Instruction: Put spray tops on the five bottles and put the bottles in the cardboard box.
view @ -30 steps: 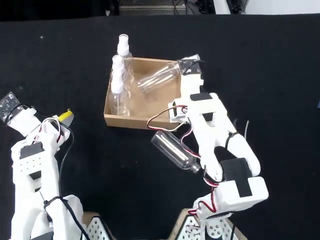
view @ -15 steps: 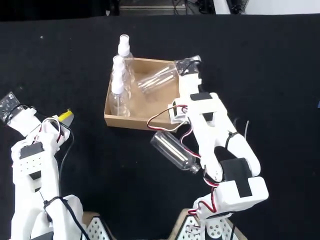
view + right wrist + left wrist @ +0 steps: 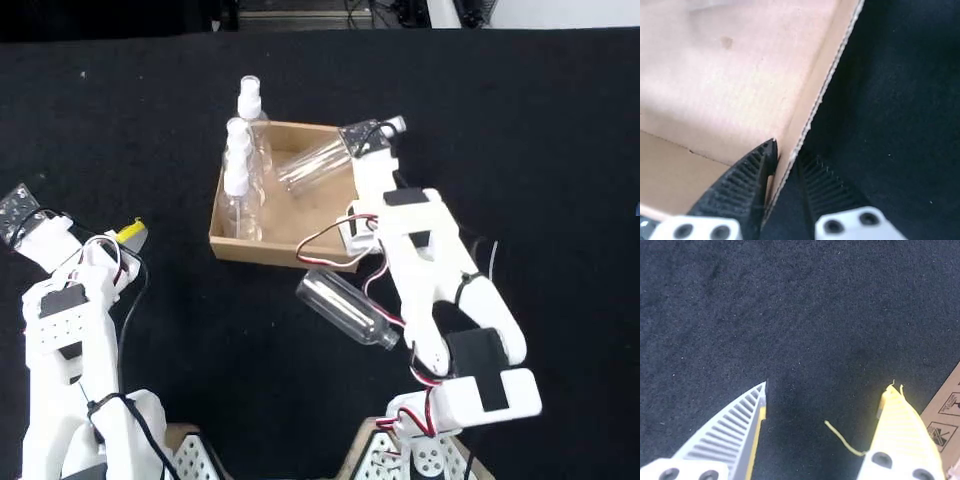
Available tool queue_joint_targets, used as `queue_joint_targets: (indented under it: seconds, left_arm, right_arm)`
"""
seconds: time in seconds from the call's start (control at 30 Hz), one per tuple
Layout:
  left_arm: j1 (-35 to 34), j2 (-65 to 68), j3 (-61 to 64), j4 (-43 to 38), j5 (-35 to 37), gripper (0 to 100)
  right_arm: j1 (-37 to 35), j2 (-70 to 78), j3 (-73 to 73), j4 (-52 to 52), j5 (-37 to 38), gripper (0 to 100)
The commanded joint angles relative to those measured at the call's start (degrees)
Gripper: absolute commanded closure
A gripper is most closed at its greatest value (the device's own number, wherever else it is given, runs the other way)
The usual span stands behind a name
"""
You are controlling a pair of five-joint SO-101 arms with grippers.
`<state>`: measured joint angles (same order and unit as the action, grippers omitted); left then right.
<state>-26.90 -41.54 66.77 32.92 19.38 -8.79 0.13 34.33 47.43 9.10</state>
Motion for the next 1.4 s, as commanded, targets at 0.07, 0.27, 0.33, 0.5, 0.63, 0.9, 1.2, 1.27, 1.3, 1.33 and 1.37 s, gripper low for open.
queue_joint_targets:
  seconds: [0.07, 0.27, 0.33, 0.5, 0.63, 0.9, 1.2, 1.27, 1.3, 1.33, 1.37]
  left_arm:
    - [-0.48, -0.79, -1.45, -1.05, -1.23, 66]
    - [-0.48, -0.79, -1.45, -1.05, -1.23, 66]
    - [-0.48, -0.79, -1.45, -1.05, -1.23, 66]
    - [-0.48, -0.79, -1.45, -1.05, -1.23, 66]
    - [-0.48, -0.7, -1.45, -1.05, -1.23, 66]
    - [-0.48, -0.7, -1.45, -1.05, -1.23, 66]
    - [-0.48, -0.7, -1.45, -1.05, -1.23, 66]
    - [-0.48, -0.7, -1.45, -1.05, -1.23, 66]
    - [-0.48, -0.7, -1.45, -1.05, -1.23, 66]
    - [-0.48, -0.7, -1.45, -1.05, -1.23, 66]
    - [-0.48, -0.7, -1.45, -1.05, -1.23, 66]
  right_arm:
    - [1.05, -5.49, 0.92, 0.09, 2.29, 98.8]
    - [0.97, -7.87, 3.56, 0.0, 5.54, 98.8]
    - [0.97, -8.22, 4.0, 0.0, 6.07, 98.8]
    - [0.97, -8.4, 4.97, 0.0, 8.35, 98.8]
    - [0.97, -8.4, 5.93, -0.09, 8.62, 98.8]
    - [0.97, -8.4, 7.34, 0.0, 7.38, 98.8]
    - [0.44, -8.4, 7.52, 0.0, 9.76, 98.8]
    - [-0.44, -8.4, 7.87, 0.09, 9.67, 98.8]
    - [-1.14, -8.4, 8.13, 0.0, 9.67, 98.8]
    - [-1.93, -8.48, 8.4, 0.0, 9.58, 98.8]
    - [-2.55, -8.48, 8.57, 0.0, 9.58, 98.8]
